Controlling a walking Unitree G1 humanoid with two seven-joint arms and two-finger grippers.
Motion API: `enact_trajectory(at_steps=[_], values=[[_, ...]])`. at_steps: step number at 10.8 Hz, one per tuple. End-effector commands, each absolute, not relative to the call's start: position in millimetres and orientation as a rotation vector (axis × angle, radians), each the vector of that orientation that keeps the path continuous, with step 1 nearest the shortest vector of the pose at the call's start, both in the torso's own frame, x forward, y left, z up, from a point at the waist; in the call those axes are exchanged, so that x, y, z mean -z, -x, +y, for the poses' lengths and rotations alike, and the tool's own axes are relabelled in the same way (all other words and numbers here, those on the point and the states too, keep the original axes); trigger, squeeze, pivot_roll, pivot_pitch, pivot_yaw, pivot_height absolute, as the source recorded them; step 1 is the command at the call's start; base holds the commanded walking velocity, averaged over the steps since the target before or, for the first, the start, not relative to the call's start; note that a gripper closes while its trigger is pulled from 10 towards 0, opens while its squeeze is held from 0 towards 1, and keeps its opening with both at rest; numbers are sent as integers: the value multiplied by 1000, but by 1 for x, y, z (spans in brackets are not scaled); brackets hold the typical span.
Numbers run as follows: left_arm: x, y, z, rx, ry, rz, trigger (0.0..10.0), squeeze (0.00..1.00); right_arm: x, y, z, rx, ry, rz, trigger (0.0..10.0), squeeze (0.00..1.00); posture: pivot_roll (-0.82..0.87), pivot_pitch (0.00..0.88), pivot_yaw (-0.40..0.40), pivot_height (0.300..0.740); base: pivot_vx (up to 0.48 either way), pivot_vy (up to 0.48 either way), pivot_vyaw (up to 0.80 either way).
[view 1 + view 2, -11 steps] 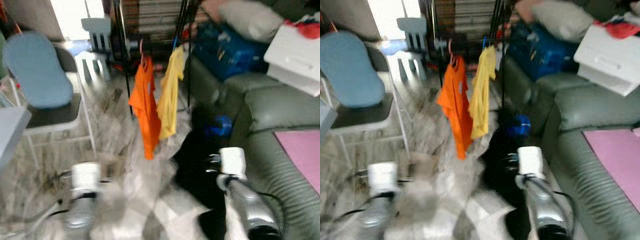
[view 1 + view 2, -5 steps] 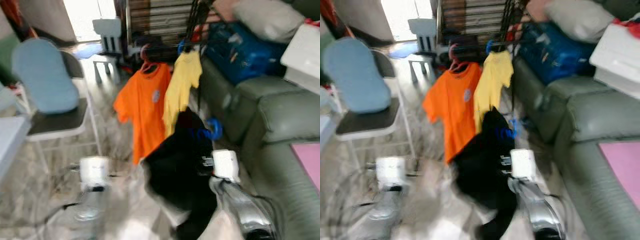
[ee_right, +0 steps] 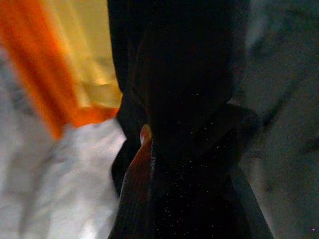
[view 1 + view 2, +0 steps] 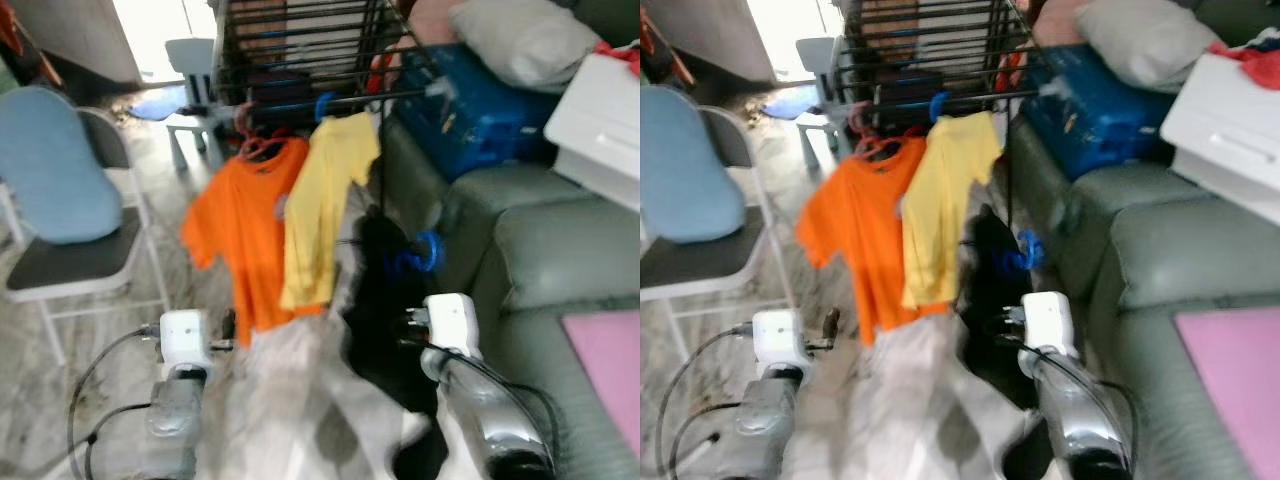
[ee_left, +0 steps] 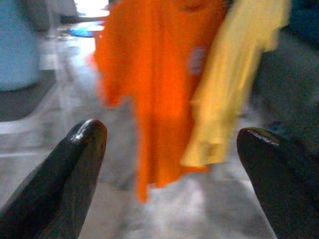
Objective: Hang hanger
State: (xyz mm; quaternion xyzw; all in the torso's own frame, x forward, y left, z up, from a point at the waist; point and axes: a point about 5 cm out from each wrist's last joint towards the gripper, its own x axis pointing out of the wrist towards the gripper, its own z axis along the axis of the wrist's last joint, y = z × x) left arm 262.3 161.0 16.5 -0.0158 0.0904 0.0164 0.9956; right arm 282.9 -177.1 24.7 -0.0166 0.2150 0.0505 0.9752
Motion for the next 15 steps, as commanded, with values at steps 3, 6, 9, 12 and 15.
enact_trajectory(at_steps=[3, 6, 9, 12, 15], values=[[-19, -263, 177, -79, 7, 182, 10000, 0, -45, -296, -167, -126, 19, 337, 10000, 0, -154, 0, 74, 740, 311, -251, 0], [-19, -262, 177, -80, 7, 183, 10000, 0, -45, -296, -167, -125, 19, 338, 10000, 0, -154, 0, 74, 740, 311, -251, 0], [-19, -262, 177, -85, 5, 188, 10000, 0, -45, -296, -168, -125, 19, 339, 10000, 0, -158, 0, 71, 740, 207, -167, 0], [-22, -269, 166, -53, 100, 194, 10000, 0, -40, -291, -165, -126, 11, 360, 10000, 0, -157, 0, 76, 740, 0, 434, 0], [-21, -269, 166, -56, 87, 205, 10000, 0, -39, -290, -164, -130, 10, 364, 10000, 0, -159, 0, 77, 740, 0, 480, 0]])
